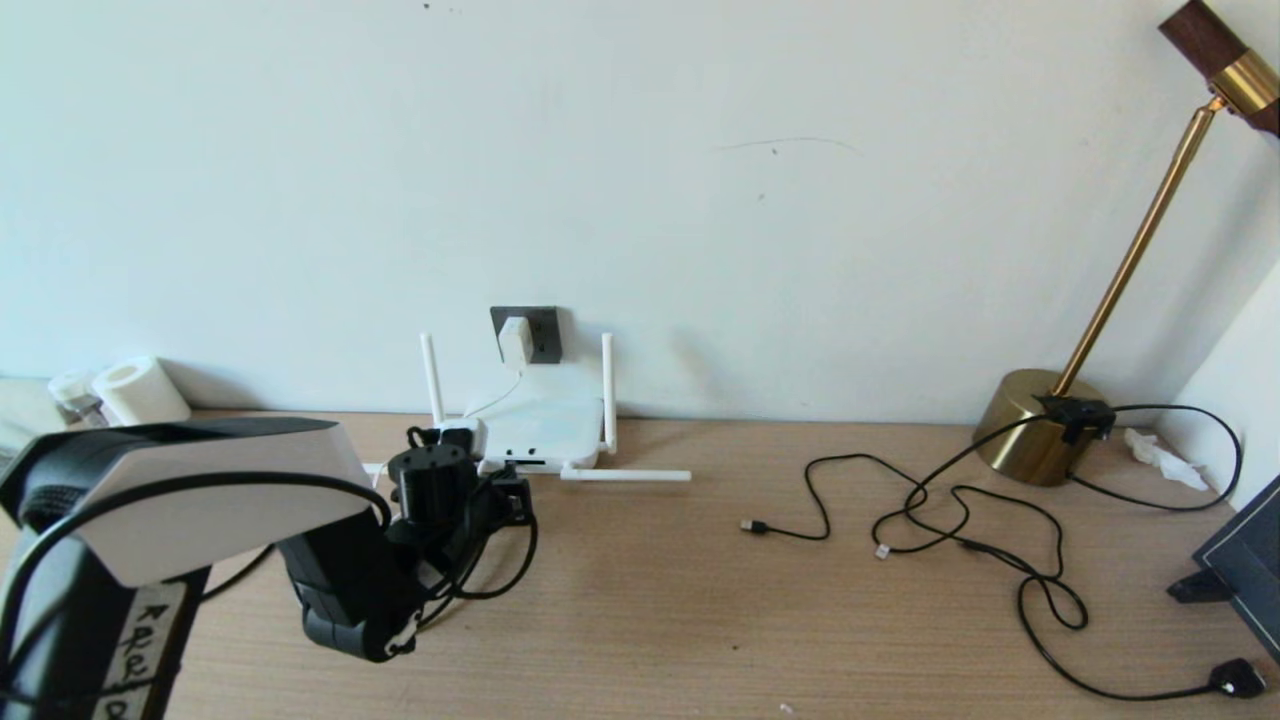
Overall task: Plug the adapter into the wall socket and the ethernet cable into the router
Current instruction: Plug cable into router interface
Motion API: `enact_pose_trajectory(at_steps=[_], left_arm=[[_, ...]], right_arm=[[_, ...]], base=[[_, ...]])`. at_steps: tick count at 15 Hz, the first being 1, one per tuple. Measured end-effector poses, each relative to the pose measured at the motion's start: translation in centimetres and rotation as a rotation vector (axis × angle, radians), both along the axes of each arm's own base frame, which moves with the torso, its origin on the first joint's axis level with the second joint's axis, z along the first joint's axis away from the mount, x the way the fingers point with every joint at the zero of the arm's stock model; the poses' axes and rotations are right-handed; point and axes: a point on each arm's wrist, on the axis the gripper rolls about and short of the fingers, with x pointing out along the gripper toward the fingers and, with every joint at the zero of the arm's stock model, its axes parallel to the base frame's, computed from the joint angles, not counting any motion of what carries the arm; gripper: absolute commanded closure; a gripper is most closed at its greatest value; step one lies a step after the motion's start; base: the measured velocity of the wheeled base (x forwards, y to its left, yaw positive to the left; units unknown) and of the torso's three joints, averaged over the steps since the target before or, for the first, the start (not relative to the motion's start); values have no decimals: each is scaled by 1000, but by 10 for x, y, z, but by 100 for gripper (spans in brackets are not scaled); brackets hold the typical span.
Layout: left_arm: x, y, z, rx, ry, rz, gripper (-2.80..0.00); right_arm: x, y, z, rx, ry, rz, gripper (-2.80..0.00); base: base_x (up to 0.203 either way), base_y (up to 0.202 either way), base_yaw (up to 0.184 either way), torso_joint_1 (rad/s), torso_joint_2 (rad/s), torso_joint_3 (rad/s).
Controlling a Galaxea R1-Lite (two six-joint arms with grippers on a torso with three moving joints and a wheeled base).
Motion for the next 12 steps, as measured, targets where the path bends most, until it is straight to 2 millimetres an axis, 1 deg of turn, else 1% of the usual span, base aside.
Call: enact_pose_trajectory(at_steps=[12], left_arm=[[-1,1,-1,-1,4,1,0]], right_arm=[[0,0,0,0,0,0,0]], base=[[0,0,0,0,0,0]])
